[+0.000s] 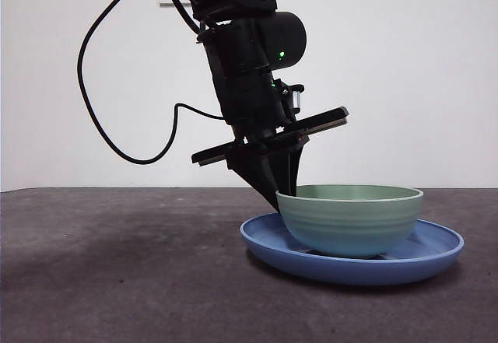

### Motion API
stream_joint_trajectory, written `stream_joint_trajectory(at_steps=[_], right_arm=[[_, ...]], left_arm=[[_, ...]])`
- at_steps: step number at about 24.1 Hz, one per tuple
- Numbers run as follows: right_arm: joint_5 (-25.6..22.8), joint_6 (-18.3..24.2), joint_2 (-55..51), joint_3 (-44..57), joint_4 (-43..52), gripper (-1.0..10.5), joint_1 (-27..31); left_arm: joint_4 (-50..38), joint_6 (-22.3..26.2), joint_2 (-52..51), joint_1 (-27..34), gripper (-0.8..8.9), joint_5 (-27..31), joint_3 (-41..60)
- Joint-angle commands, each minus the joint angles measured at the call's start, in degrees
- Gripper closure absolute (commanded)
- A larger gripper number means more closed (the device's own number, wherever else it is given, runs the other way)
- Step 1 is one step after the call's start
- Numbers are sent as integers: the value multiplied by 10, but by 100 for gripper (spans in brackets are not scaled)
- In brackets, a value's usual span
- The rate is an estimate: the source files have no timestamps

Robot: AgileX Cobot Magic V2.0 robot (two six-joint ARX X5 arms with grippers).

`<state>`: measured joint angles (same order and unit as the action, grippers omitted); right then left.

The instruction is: Place the green bowl on the blue plate

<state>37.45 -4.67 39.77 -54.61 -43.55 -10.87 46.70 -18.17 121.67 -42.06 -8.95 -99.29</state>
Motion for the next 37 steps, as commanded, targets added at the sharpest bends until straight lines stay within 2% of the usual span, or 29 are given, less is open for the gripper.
stream_joint_trajectory(at_steps=[1, 7, 11, 16, 21, 26, 37], right_arm=[[0, 2, 2, -10, 2, 398, -2], [0, 2, 2, -10, 2, 398, -2], [0, 2, 2, -10, 2, 398, -2], [0, 2, 2, -10, 2, 398, -2], [0, 2, 2, -10, 2, 398, -2], [1, 2, 2, -10, 2, 398, -2], [0, 2, 2, -10, -5, 398, -2]], left_arm=[[9, -3, 12, -3, 776, 0, -21], [78, 18, 12, -3, 500, 0, -109], [183, 73, 2, -3, 397, 2, -203], [204, 89, -117, -4, 245, 7, -213], [243, 120, -224, -4, 245, 7, -189], [234, 146, -309, -4, 247, 7, -115], [62, 145, -601, -3, 247, 6, 243]])
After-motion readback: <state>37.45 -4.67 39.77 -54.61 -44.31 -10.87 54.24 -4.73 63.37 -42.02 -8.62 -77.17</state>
